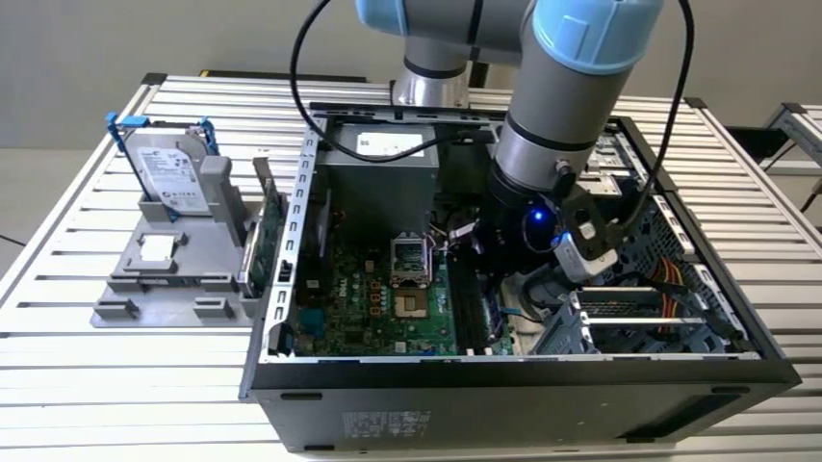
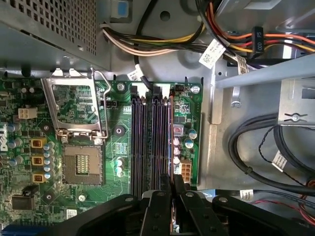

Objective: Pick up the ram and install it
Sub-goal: 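Insert the ram into the slot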

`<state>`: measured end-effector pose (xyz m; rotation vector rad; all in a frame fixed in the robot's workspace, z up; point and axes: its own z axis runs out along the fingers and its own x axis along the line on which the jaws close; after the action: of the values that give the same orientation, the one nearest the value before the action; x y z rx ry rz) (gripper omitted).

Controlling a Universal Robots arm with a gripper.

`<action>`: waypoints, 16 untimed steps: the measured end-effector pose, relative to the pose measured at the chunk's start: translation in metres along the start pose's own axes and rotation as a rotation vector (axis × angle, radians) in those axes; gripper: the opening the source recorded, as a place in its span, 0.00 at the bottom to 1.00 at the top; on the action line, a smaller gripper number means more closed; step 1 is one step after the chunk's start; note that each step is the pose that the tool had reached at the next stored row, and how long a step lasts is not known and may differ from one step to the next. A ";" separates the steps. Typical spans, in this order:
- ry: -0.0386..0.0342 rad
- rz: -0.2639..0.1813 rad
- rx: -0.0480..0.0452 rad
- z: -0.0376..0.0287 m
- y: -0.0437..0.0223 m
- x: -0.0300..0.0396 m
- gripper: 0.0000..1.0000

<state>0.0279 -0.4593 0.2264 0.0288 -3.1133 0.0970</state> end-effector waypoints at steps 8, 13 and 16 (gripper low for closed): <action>0.0001 0.000 0.0001 0.0008 -0.0025 0.0014 0.00; 0.0000 0.000 -0.0001 0.0020 -0.0025 0.0029 0.00; -0.0001 0.000 -0.0003 0.0037 -0.0023 0.0030 0.00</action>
<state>0.0249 -0.4619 0.2229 0.0293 -3.1134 0.0966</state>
